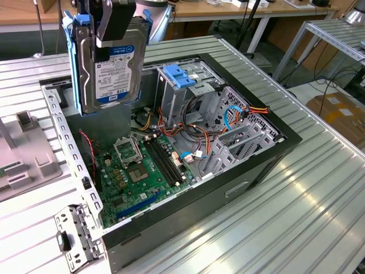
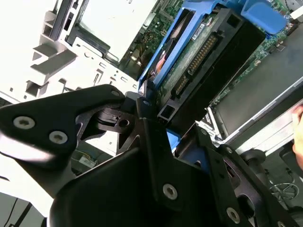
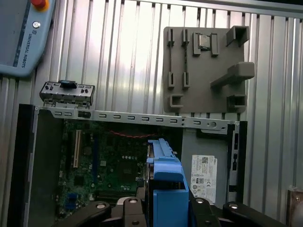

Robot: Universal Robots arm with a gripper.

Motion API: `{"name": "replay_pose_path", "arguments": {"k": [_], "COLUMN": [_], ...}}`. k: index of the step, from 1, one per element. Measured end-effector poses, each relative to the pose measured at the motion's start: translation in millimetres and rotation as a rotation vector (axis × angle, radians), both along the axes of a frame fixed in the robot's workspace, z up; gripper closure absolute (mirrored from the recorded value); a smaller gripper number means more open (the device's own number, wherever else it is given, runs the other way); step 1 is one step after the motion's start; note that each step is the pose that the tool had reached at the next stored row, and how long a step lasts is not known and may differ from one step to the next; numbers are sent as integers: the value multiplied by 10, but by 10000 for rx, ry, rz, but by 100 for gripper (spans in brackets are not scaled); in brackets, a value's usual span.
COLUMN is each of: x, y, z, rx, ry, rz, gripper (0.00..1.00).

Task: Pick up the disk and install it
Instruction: 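Pick up the disk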

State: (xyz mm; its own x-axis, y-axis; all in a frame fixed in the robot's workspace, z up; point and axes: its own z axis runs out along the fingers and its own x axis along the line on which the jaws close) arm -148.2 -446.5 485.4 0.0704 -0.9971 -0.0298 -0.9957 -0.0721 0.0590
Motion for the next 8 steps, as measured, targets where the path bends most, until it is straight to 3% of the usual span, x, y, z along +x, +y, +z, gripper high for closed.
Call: {"name": "replay_pose_path", "arguments": {"k": [8], "x": [81], "y": [-64], "z": [-1], "rx": [0], "ry": [3], "rz": [0], "gripper": [63]}}
